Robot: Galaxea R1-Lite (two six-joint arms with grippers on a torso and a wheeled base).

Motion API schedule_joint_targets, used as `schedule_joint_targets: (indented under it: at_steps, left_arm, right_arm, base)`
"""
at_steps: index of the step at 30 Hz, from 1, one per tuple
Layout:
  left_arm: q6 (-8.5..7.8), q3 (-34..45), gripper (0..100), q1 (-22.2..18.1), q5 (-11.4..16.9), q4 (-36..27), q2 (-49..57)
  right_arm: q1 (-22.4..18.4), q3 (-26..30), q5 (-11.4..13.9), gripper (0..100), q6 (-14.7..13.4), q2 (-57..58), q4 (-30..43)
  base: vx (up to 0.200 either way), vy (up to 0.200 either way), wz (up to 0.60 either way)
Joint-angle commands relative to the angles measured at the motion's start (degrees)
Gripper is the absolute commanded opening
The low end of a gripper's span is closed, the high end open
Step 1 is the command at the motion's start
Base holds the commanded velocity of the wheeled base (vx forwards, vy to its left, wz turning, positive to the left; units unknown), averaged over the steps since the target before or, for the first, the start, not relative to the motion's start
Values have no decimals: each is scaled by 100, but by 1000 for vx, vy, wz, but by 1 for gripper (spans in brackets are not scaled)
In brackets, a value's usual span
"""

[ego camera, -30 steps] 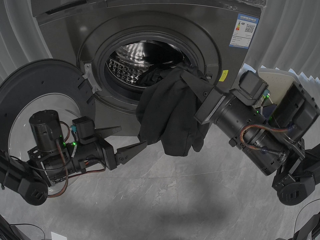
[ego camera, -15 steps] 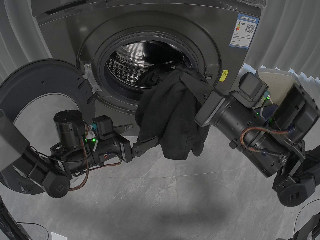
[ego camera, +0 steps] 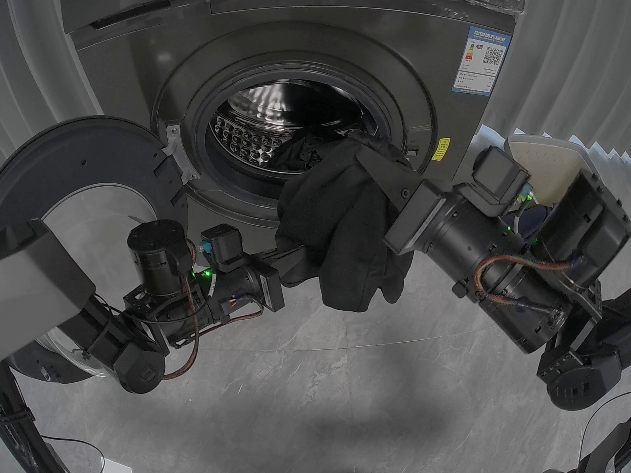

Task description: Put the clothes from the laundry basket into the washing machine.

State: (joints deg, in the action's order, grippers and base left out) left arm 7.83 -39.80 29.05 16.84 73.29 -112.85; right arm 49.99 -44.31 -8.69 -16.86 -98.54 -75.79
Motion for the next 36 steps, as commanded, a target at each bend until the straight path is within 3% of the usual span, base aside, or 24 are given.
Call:
schedule_joint_targets:
  at_steps: [1,8,9,13,19,23,29,36]
  left_arm:
    - [26,131,0,92,-14,133,0]
    - [61,1045,0,277,4,318,1037]
    - [61,1247,0,356,4,335,1248]
    - [79,1581,0,532,-5,344,1740]
    - [325,1493,0,611,-75,247,2355]
    - [334,1361,0,637,-172,238,2408]
    - [334,974,0,786,-550,221,2329]
    - [334,825,0,786,-752,124,2346]
  right_arm:
    - [-7,98,-1,0,7,1,-6]
    - [-69,265,96,0,34,-43,-6]
    - [-77,292,113,100,25,-52,-15]
    - [-95,327,236,100,-2,-113,-6]
    - [-157,731,315,100,60,-412,-15]
    - [-157,1004,315,100,122,-430,-15]
    - [-157,1566,324,100,420,-430,-24]
    - [-77,1654,324,100,499,-438,-112]
  base:
    - [0,0,0]
    - [0,0,0]
    - [0,0,0]
    - [0,0,0]
    - [0,0,0]
    - [0,0,0]
    - [0,0,0]
    - [0,0,0]
